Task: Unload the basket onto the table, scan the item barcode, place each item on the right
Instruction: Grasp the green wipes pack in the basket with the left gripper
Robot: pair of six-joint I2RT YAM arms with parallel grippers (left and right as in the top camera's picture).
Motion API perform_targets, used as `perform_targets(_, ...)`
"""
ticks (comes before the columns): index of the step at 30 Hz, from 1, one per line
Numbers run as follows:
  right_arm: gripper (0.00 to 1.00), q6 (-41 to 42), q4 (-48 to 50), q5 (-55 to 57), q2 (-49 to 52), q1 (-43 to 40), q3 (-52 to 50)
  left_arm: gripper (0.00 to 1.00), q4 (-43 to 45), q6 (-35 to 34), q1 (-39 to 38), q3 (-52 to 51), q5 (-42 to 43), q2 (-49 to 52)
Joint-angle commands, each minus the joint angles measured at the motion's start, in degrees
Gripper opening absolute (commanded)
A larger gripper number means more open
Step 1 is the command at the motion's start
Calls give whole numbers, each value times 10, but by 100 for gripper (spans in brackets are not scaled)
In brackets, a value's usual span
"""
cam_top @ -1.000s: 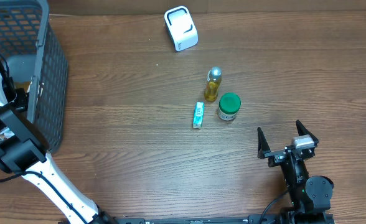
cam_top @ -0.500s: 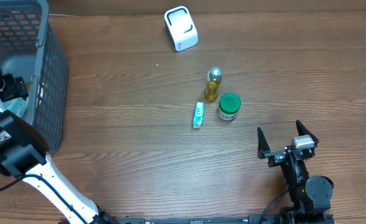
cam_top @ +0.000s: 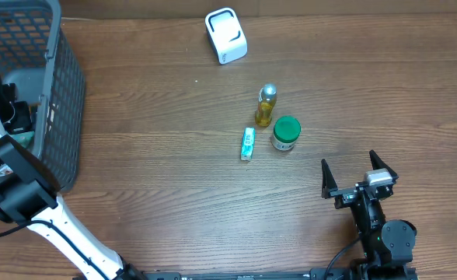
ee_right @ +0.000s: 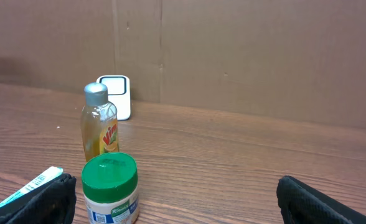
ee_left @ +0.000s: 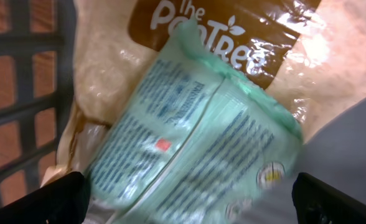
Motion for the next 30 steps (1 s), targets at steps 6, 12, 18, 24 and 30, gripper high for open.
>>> perform_targets(6,100,-2,1,-3,-4,2,-6,100,30,34,25,-5,16,-11)
perform_targets(12,100,-2,1,-3,-4,2,-6,100,37,37,26,-6,49,-11)
perform_targets(18,100,-2,1,-3,-4,2,-6,100,47,41,26,-34,58,-11)
perform_targets(24,100,-2,1,-3,-4,2,-6,99,76,75,26,-89,71,-11)
perform_targets(30,100,-2,1,-3,-4,2,-6,99,106,81,26,-130,69,-11)
